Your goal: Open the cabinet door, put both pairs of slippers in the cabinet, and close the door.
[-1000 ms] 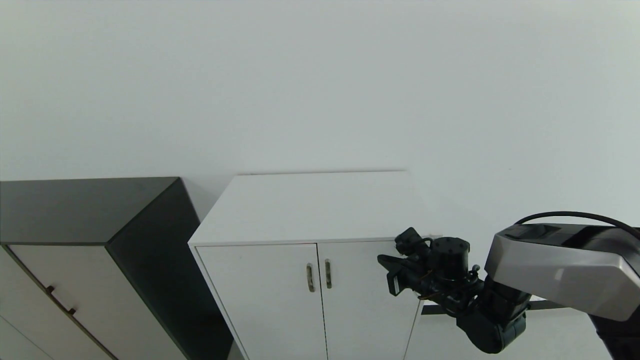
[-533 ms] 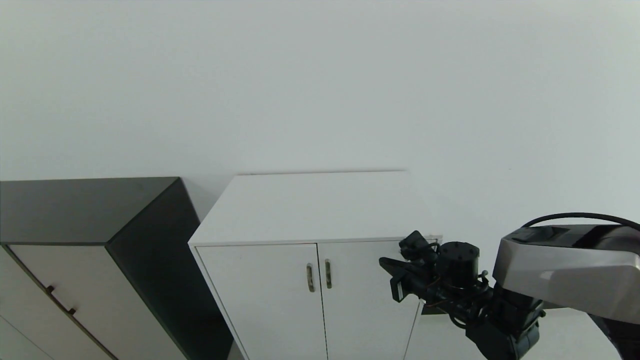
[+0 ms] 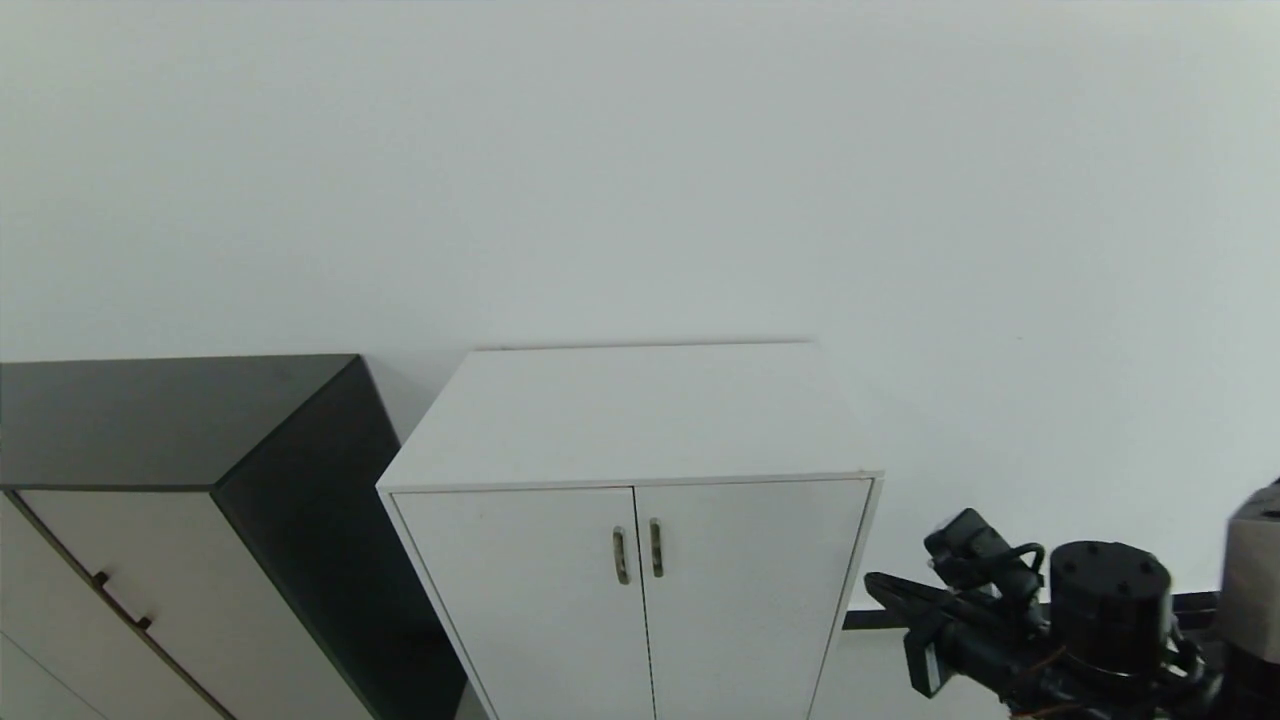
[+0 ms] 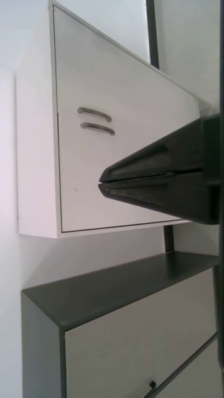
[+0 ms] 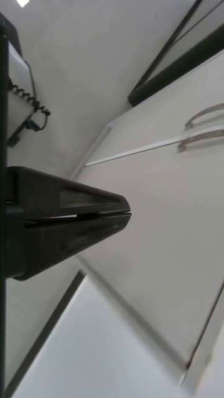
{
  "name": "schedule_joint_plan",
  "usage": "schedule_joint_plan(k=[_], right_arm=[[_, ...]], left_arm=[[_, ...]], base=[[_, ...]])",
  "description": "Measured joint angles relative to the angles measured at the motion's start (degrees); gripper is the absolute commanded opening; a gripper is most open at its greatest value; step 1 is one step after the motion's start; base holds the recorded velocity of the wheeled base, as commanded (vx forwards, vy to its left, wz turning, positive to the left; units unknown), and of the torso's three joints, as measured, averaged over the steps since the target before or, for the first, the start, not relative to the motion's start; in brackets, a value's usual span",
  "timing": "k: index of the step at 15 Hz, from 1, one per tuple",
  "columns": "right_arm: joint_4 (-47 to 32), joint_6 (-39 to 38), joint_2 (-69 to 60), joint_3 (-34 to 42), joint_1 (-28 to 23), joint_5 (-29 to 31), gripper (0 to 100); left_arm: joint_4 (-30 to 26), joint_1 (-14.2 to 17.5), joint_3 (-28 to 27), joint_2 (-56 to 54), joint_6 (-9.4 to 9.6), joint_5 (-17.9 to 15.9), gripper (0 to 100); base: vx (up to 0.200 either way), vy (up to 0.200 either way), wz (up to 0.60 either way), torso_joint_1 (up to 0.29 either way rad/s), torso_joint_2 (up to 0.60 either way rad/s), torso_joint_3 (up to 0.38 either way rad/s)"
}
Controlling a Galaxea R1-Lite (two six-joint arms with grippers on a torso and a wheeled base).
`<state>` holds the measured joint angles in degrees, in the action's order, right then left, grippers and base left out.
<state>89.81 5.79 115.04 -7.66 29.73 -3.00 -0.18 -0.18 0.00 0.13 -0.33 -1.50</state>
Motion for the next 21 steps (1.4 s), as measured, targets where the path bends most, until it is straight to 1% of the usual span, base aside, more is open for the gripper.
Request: schedule_joint_plan(k=[1,3,5,12,14,16,17,18,21], right_arm=[[-0.22,0.00,-3.68,3.25,-0.30,1.52,0],[-4.96,0.04,-11.26,6.08,-1.02,4.23,0],[-15.36,0.06,-20.05,7.06,-1.51,5.35,0],[-62.53,-0.35,-58.21,7.63,-3.58,6.34,0],[-72.18,-0.55,-68.57,7.66,-4.24,6.23,0],[-79.03,-2.07,-77.84,7.66,-5.78,4.41,0],[-81.06,-3.56,-81.47,7.66,-6.50,2.60,0],[-82.37,-5.36,-84.43,7.66,-7.13,1.11,0],[-84.94,-7.16,-89.66,7.66,-7.89,0.84,0]], left_arm=[[0.02,0.00,0.00,0.00,-0.02,0.00,0],[0.02,0.00,0.00,0.00,-0.07,0.00,0],[0.00,0.00,0.00,0.00,-0.02,0.00,0],[0.00,0.00,0.00,0.00,0.00,0.02,0],[0.00,0.00,0.00,0.00,0.00,0.00,0],[0.00,0.00,0.00,0.00,0.01,0.02,0],[0.00,0.00,0.00,0.00,0.01,0.00,0],[0.02,0.00,0.00,0.00,0.01,0.02,0],[0.02,0.00,0.00,0.00,-0.02,0.00,0]], base=[[0.000,0.000,0.00,0.000,0.00,0.000],[0.000,0.000,0.00,0.000,0.00,0.000],[0.000,0.000,0.00,0.000,0.00,0.000],[0.000,0.000,0.00,0.000,0.00,0.000],[0.000,0.000,0.00,0.000,0.00,0.000],[0.000,0.000,0.00,0.000,0.00,0.000],[0.000,0.000,0.00,0.000,0.00,0.000],[0.000,0.000,0.00,0.000,0.00,0.000],[0.000,0.000,0.00,0.000,0.00,0.000]])
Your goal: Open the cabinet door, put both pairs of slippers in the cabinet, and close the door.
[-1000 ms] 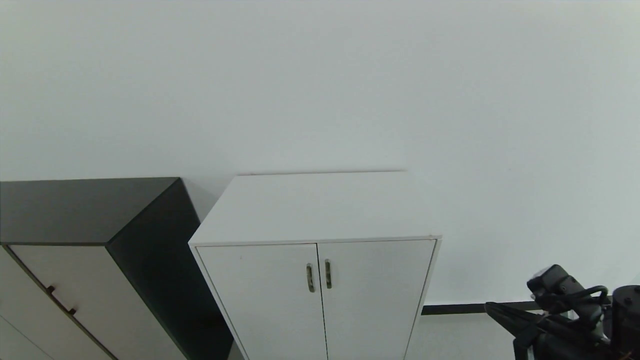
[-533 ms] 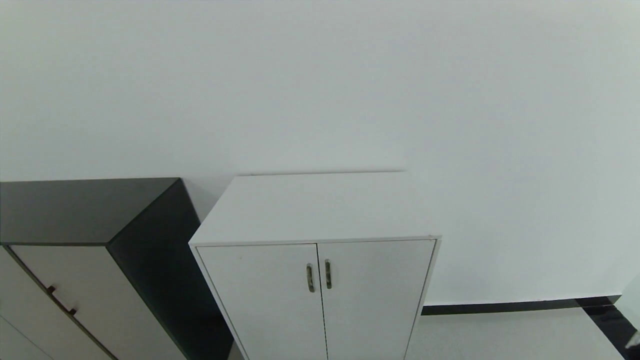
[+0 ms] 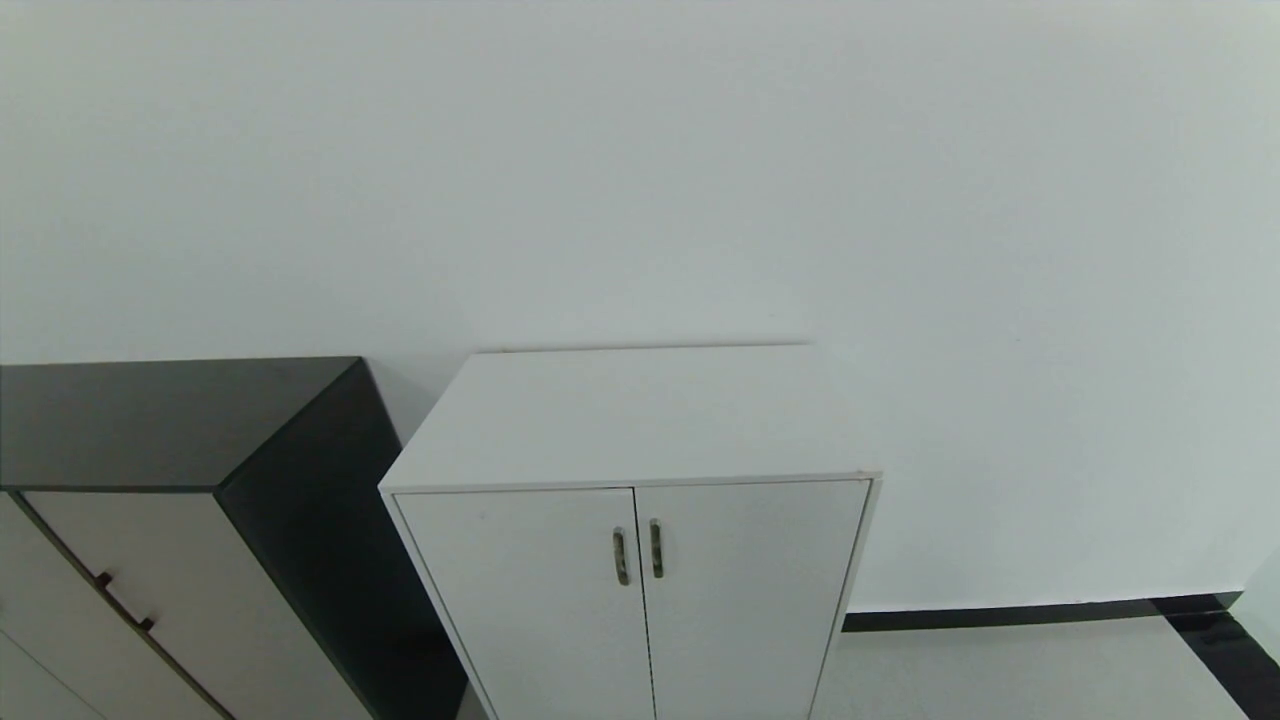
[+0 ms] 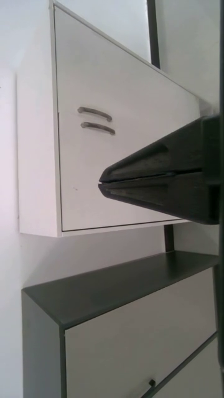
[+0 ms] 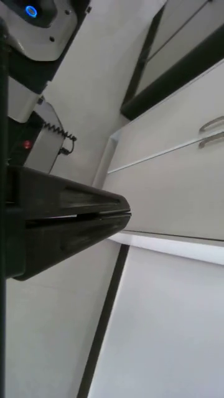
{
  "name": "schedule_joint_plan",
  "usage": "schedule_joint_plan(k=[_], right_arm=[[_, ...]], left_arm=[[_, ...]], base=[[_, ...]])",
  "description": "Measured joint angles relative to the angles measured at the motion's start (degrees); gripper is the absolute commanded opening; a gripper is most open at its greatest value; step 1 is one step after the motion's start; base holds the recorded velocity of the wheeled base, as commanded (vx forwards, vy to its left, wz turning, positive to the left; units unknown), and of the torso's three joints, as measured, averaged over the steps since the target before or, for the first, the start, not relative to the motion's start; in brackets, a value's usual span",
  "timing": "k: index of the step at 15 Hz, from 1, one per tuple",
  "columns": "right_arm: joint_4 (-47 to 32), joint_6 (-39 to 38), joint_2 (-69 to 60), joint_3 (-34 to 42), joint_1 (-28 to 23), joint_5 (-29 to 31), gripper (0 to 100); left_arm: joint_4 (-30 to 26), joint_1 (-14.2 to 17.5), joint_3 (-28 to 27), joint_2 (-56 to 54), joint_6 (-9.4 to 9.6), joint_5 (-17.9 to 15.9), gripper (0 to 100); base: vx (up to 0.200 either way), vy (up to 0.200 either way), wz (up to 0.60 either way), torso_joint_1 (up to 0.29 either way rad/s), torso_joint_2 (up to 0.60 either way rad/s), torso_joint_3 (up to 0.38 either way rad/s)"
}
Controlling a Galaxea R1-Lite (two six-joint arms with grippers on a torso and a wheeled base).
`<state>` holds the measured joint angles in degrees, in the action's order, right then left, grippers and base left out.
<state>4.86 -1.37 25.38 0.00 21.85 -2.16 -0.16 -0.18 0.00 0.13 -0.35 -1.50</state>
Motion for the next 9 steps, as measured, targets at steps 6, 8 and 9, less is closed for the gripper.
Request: schedule_joint_plan(k=[6,8,9], right_arm=[[-4.86,1.66,-10.12,0.00,-8.84,0.82,0],[-4.86,1.69,-13.37,0.00,-13.45,0.83,0],[-4.86,1.69,-15.47,0.00,-15.24,0.85,0]], left_arm=[[-0.02,0.00,0.00,0.00,-0.11,0.00,0],[0.00,0.00,0.00,0.00,-0.09,0.00,0],[0.00,0.00,0.00,0.00,-0.11,0.00,0]], base=[[0.000,0.000,0.00,0.000,0.00,0.000],[0.000,0.000,0.00,0.000,0.00,0.000],[0.000,0.000,0.00,0.000,0.00,0.000]])
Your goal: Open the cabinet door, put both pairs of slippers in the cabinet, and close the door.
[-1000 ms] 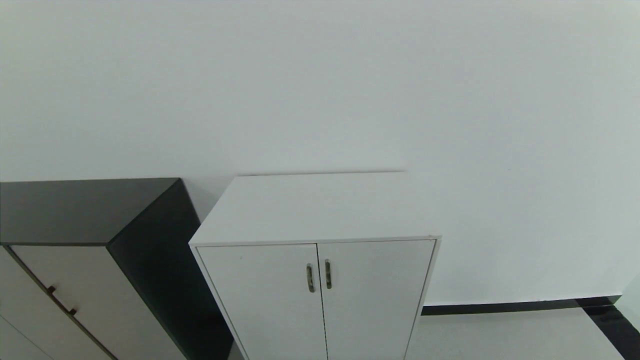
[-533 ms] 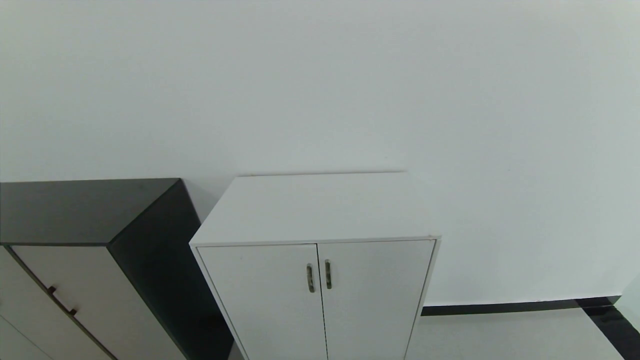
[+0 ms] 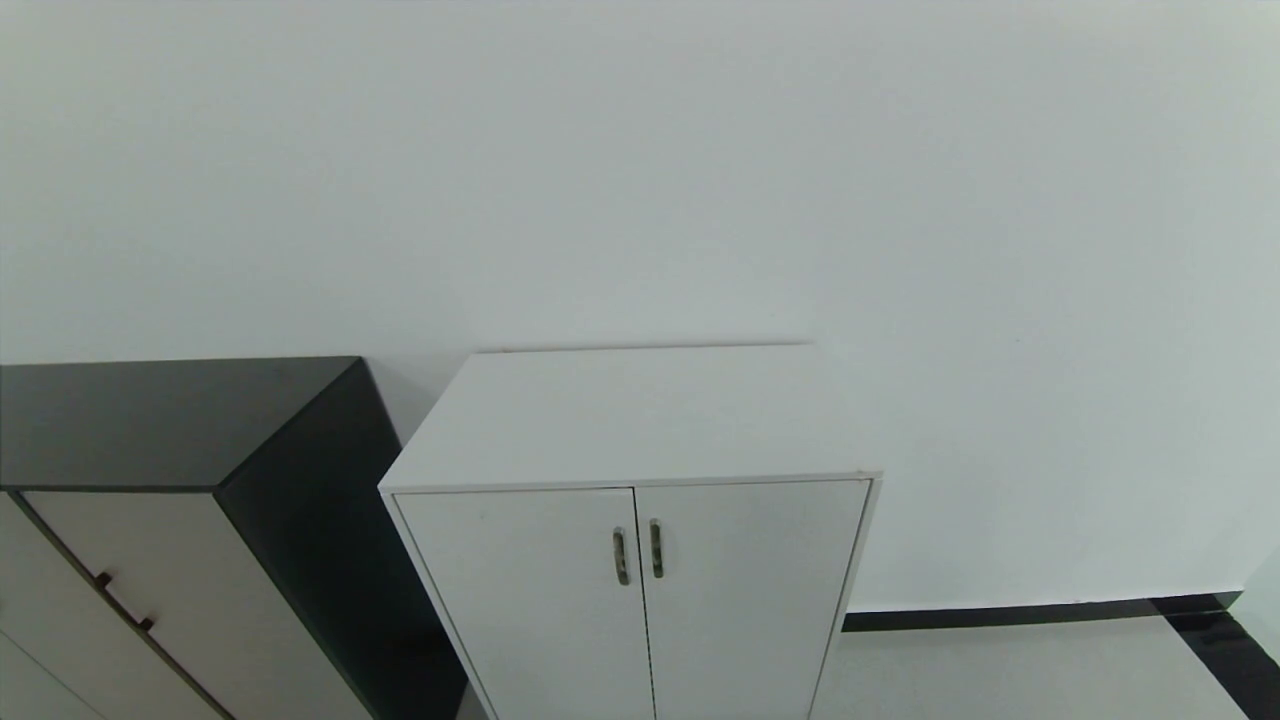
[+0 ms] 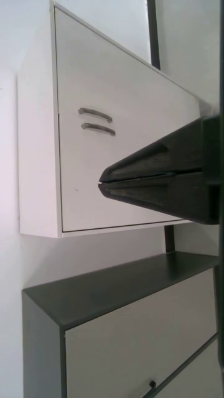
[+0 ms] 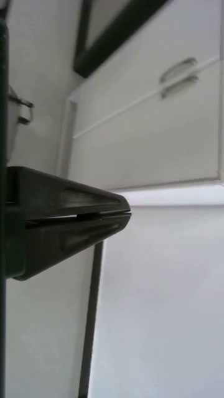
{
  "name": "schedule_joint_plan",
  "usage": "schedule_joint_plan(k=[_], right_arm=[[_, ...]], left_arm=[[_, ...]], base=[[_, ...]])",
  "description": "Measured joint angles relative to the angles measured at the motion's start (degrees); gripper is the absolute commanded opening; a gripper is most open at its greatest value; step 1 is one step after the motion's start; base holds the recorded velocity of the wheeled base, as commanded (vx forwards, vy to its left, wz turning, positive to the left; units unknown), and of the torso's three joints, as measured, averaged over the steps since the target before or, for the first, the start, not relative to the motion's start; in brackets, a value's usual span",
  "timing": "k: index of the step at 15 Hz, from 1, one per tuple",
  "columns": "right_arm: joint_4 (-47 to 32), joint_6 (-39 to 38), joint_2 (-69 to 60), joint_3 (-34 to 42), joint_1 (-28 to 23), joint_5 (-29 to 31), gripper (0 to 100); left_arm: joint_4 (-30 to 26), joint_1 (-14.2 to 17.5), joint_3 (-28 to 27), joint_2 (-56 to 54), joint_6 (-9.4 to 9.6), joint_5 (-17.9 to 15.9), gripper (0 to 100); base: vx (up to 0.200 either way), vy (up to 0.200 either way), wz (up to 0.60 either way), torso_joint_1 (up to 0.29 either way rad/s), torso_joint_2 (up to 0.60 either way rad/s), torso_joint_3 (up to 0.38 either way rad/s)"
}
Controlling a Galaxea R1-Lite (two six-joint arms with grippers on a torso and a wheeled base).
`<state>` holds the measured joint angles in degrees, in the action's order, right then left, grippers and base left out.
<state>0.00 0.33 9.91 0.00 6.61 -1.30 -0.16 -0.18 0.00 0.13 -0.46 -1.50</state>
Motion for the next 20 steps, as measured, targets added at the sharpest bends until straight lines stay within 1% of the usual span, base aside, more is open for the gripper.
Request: schedule_joint_plan(k=[2,6,8,11,15,20], right_arm=[[0.00,0.02,-2.84,0.00,-2.32,0.22,0],[-0.07,0.87,-6.39,0.00,-4.90,0.52,0],[-0.13,1.55,-8.51,-0.02,-6.39,2.58,0],[-0.07,1.45,-9.61,-0.02,-6.79,2.65,0],[0.07,-1.11,-9.94,0.00,-6.88,2.74,0],[0.02,-0.38,-10.02,0.00,-6.88,2.63,0]], left_arm=[[-0.02,0.00,0.00,0.00,0.00,0.02,0],[-0.02,0.02,0.00,0.00,-0.02,0.00,0],[0.00,0.00,0.00,0.00,-0.09,0.09,0],[-0.02,0.00,0.00,0.00,0.26,0.17,0],[-0.02,0.00,0.00,0.00,0.24,0.20,0],[-0.02,0.00,0.00,0.00,0.22,0.17,0]], base=[[0.000,0.000,0.00,0.000,0.00,0.000],[0.000,0.000,0.00,0.000,0.00,0.000],[0.000,0.000,0.00,0.000,0.00,0.000],[0.000,0.000,0.00,0.000,0.00,0.000],[0.000,0.000,0.00,0.000,0.00,0.000],[0.000,0.000,0.00,0.000,0.00,0.000]])
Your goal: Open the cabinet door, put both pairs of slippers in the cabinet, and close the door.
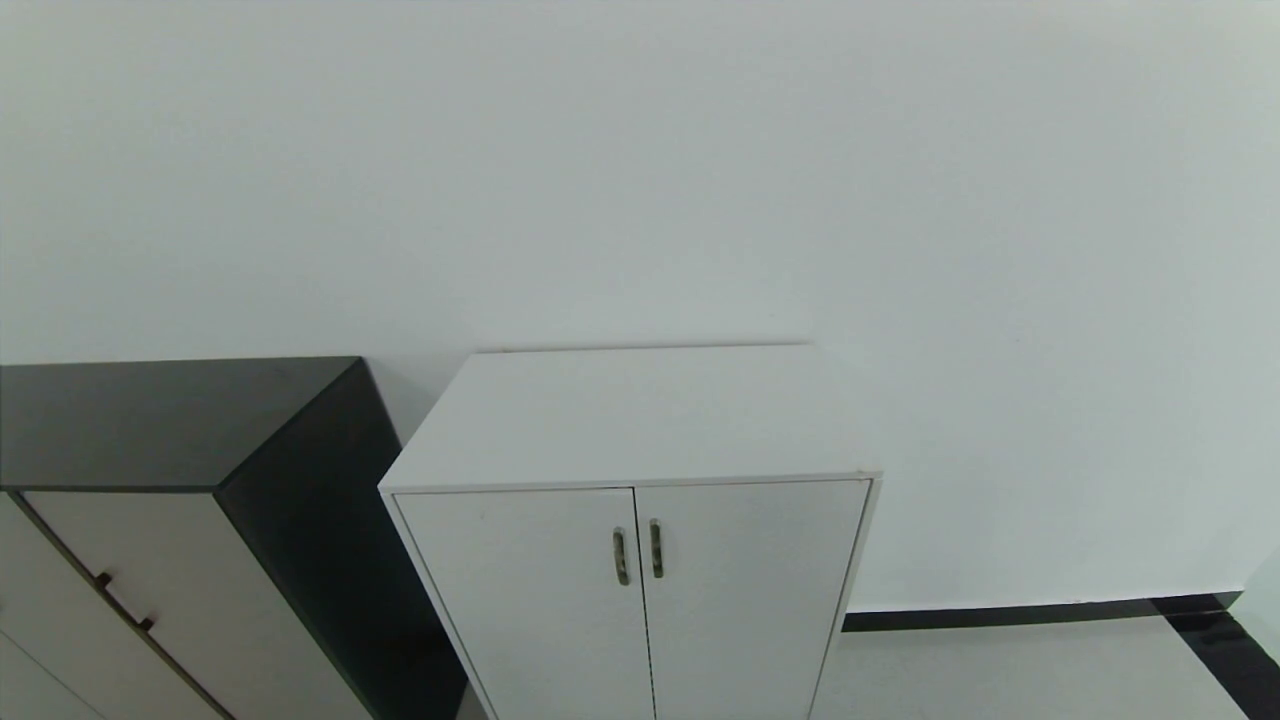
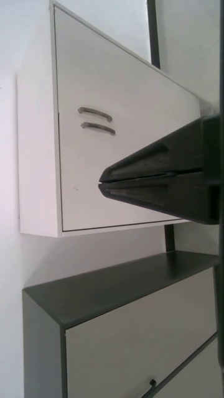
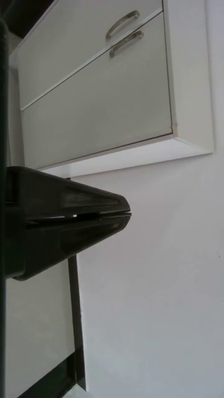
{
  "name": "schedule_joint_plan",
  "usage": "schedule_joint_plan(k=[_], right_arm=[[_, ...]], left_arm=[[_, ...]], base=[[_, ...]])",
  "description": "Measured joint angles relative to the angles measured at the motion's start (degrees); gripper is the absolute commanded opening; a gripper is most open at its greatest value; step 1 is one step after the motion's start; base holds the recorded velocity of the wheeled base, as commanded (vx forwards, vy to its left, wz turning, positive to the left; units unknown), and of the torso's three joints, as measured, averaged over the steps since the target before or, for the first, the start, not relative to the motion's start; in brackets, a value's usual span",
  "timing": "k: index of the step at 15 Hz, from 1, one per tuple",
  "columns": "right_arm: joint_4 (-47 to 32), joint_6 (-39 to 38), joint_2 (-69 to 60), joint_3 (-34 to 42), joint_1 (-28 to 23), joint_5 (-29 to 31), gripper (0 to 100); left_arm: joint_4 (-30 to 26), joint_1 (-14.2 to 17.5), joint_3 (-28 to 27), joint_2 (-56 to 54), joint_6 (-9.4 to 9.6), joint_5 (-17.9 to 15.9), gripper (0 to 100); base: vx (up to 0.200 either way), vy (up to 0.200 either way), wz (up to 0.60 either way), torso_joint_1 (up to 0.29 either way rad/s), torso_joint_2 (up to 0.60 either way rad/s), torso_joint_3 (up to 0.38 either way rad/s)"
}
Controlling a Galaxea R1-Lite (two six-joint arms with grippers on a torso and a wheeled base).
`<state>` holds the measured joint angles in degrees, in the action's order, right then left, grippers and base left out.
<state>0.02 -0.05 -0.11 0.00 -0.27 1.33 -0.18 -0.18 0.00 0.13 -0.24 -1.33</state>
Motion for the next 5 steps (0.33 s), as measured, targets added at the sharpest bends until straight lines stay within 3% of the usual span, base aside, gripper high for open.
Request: schedule_joint_plan(k=[5], right_arm=[[-0.02,-0.17,0.00,0.00,0.00,0.00,0]], left_arm=[[0.00,0.00,0.00,0.00,0.02,0.00,0]], base=[[0.000,0.000,0.00,0.000,0.00,0.000]])
